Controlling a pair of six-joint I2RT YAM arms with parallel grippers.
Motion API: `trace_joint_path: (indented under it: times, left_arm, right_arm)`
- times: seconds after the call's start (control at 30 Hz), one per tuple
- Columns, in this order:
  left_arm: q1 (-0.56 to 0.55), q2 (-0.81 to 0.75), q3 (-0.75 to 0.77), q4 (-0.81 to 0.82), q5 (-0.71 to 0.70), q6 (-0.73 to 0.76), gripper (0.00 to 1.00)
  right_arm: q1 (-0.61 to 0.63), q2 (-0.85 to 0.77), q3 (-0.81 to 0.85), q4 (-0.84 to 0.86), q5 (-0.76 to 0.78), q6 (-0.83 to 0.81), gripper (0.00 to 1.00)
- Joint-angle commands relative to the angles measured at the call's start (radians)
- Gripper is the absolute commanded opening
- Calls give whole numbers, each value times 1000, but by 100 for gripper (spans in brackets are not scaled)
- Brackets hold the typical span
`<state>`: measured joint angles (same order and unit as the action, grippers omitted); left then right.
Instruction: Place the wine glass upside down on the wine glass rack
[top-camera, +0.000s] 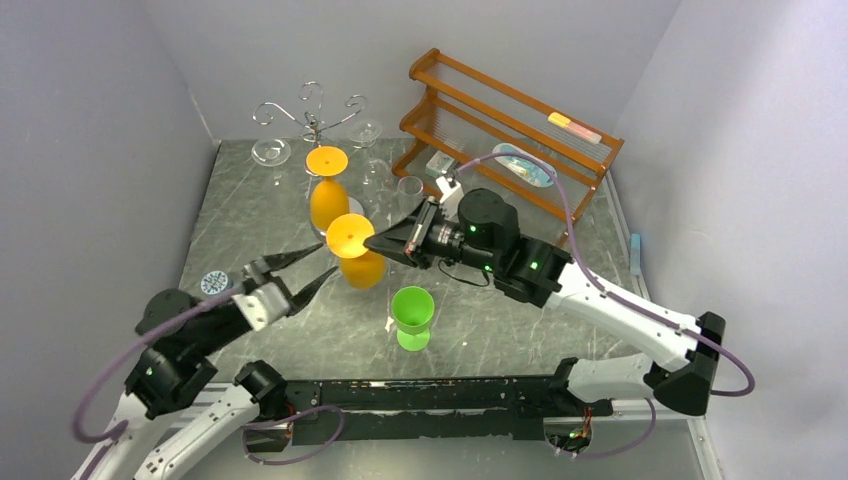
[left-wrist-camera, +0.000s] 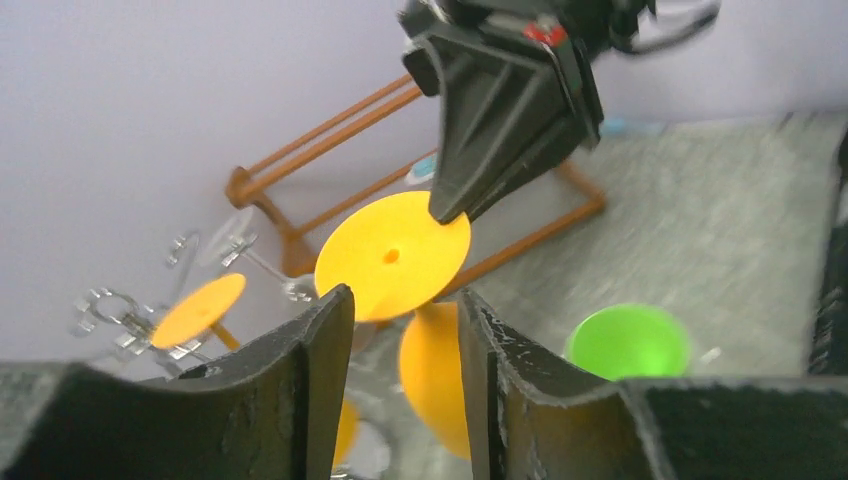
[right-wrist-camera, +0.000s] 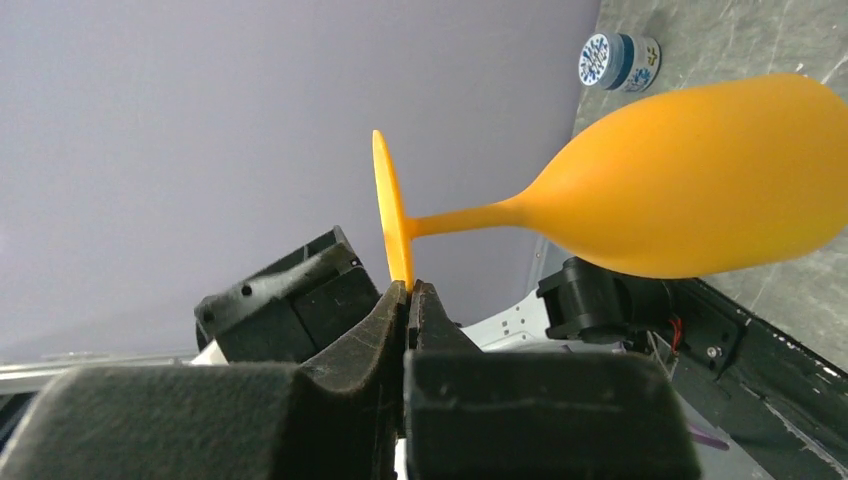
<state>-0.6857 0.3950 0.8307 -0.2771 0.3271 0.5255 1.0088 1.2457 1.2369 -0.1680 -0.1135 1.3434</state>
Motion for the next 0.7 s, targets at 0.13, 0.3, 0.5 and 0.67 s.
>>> trace_joint_path:
  times: [0.13,0.3,0.5,0.67]
  left_arm:
    - [-9,-82,72,-89,-293,-1014,58]
    - [-9,64,155,-219,-266,-1361,65]
    - [-9,167,54,11,-21,-1500,69]
    - [-9,195,57,48,-19,-1529,37]
  right_arm:
    - [-19,-131,-106,104,-8,-109,0]
    - [-21,-159,-127,130,-59,-200,0]
    - [-21,-185,-113,85,-54,-287,0]
    - [-21,-177,-105,71,-92,-309,0]
